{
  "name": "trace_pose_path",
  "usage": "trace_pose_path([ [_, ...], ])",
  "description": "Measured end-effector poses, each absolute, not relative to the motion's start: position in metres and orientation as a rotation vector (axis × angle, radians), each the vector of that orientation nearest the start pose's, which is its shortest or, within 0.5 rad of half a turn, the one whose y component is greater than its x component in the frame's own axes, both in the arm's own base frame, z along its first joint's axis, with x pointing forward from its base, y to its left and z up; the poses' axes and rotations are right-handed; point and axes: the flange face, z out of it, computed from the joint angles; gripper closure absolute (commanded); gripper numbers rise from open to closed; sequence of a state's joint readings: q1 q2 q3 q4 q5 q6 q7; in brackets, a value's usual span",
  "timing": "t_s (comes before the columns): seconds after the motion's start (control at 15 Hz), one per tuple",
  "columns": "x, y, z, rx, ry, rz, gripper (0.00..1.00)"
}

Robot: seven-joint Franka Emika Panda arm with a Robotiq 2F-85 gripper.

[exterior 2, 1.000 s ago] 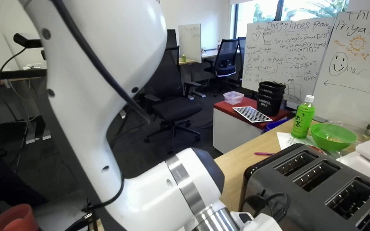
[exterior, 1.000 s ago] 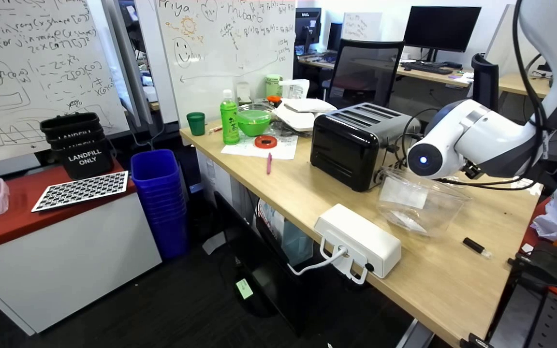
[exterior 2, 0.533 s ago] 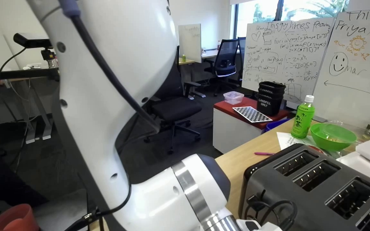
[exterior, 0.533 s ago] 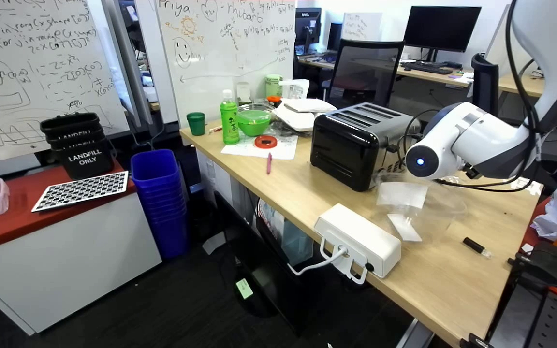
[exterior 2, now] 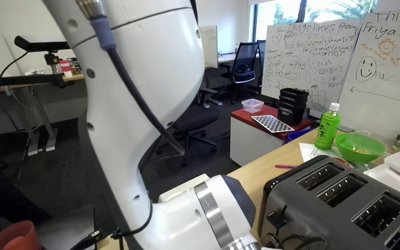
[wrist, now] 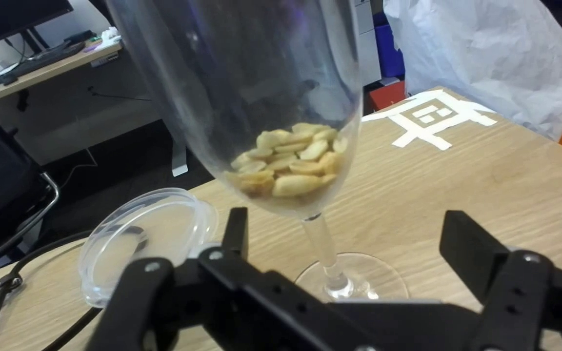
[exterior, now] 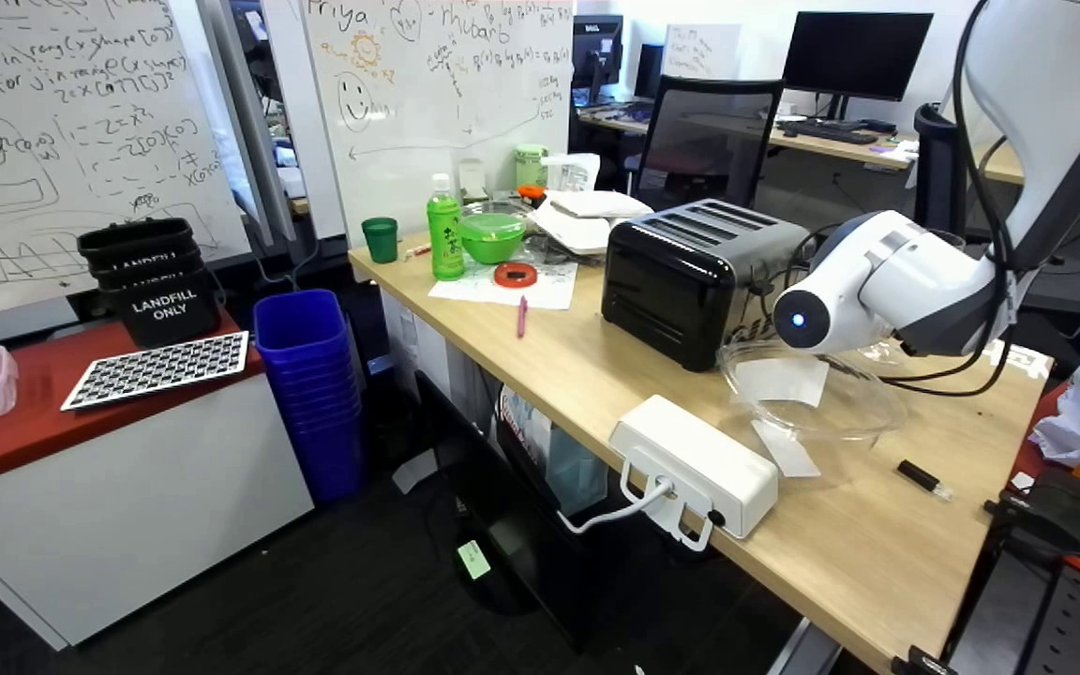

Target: Pour the contents in the wine glass into the clear bowl

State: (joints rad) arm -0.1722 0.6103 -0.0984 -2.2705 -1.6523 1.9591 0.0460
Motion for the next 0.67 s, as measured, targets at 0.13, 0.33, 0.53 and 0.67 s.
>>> trace_pose_path([
  [0.13, 0.433, -0.197, 0.082, 1.651, 1.076, -0.91, 0.0],
  [0.33, 0.435, -0.201, 0.078, 1.658, 1.057, -0.924, 0.0],
  [0.53, 0.436, -0.204, 0.077, 1.65, 1.046, -0.935, 0.18],
  [0.67, 0.436, -0.208, 0.077, 1.648, 1.034, -0.944, 0.4],
])
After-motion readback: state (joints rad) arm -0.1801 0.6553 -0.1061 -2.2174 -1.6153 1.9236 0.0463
